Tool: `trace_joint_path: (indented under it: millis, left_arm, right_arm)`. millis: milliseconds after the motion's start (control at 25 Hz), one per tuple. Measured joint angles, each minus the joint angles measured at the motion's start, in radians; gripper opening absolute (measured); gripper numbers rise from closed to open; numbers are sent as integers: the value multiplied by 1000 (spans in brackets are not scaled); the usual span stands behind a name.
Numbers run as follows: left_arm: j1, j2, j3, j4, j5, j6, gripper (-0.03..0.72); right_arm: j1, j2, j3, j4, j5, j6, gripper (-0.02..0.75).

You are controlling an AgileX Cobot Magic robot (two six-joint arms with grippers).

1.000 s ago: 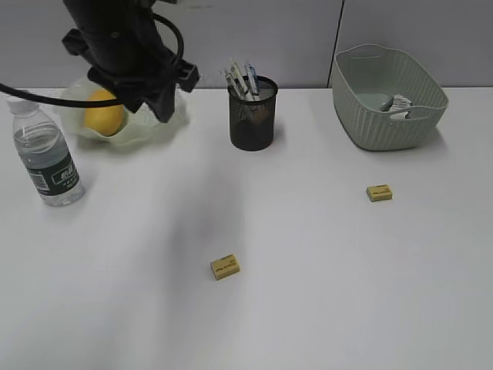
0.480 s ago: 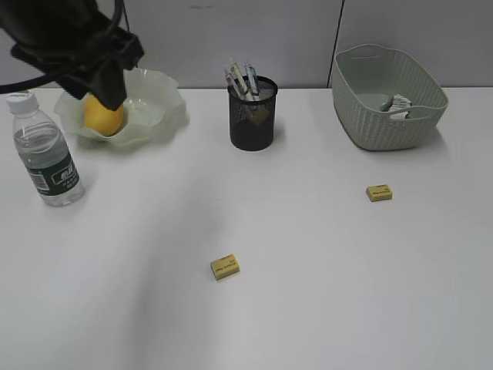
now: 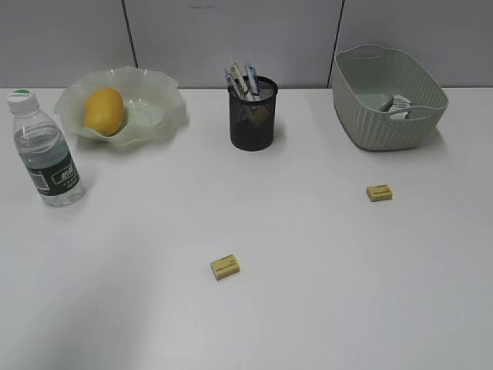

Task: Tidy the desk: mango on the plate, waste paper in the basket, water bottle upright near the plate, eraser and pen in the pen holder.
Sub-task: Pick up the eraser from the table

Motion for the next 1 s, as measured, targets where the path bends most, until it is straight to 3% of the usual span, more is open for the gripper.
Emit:
trace_joint_path:
  millis: [520, 760, 1000]
  left_arm:
    - [0, -557, 237, -4, -2, 0, 344]
    - [0, -611, 269, -43, 12, 0, 343]
    - [0, -612, 269, -76, 12, 0, 343]
  right_arm:
    - [0, 704, -174, -53, -163, -36, 447]
    - [-7, 1028, -360, -71, -200, -61, 447]
    - [-90, 1311, -547, -69, -190, -94, 461]
